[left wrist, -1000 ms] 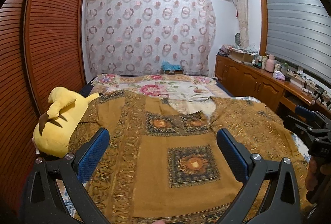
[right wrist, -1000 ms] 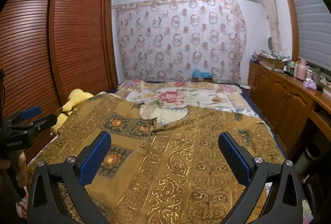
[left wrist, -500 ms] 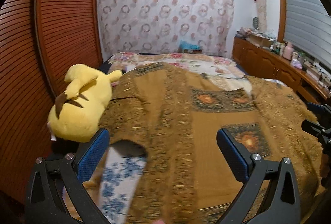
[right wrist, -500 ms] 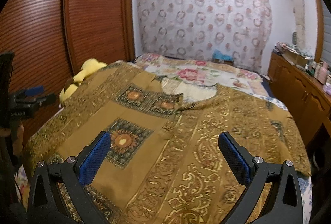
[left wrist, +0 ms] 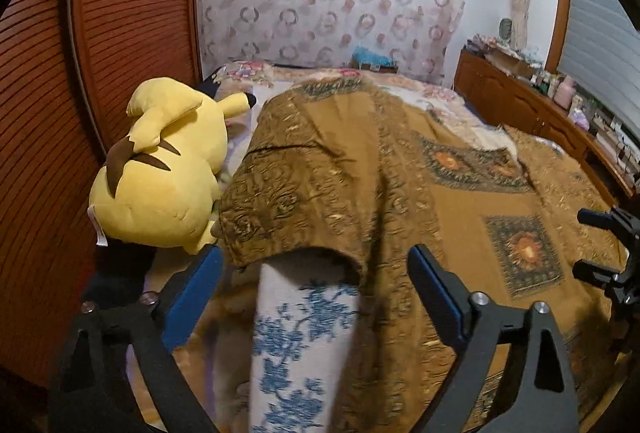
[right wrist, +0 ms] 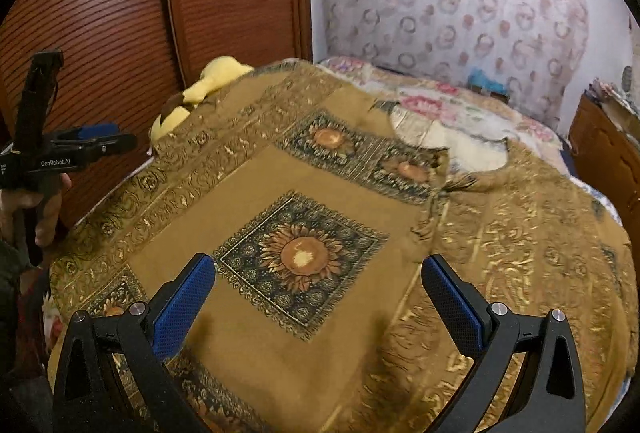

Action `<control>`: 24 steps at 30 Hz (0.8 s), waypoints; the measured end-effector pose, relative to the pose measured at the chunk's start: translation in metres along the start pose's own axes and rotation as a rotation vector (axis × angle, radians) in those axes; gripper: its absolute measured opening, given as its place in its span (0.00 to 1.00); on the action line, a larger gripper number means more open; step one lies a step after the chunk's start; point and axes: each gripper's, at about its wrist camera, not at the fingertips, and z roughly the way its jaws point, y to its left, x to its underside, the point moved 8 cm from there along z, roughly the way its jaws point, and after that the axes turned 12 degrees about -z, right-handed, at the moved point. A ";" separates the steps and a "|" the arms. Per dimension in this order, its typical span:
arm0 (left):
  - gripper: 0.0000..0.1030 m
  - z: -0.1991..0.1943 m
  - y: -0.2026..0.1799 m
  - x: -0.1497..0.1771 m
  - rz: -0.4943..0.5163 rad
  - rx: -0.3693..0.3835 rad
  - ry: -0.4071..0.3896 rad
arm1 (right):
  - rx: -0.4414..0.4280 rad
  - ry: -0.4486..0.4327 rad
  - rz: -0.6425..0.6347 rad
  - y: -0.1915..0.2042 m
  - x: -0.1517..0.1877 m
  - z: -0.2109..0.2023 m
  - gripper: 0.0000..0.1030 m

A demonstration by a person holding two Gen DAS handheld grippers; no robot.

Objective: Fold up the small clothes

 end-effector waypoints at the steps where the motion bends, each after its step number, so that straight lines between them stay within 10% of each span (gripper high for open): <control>1: 0.85 0.003 0.003 0.000 0.007 -0.006 0.009 | -0.007 0.005 0.001 -0.002 -0.002 0.001 1.00; 13: 0.44 0.046 0.025 0.009 0.066 -0.064 0.144 | -0.027 0.077 -0.055 -0.022 -0.005 -0.002 1.00; 24: 0.04 0.043 0.022 -0.018 0.066 -0.041 0.059 | 0.017 0.126 -0.068 -0.032 0.009 -0.004 1.00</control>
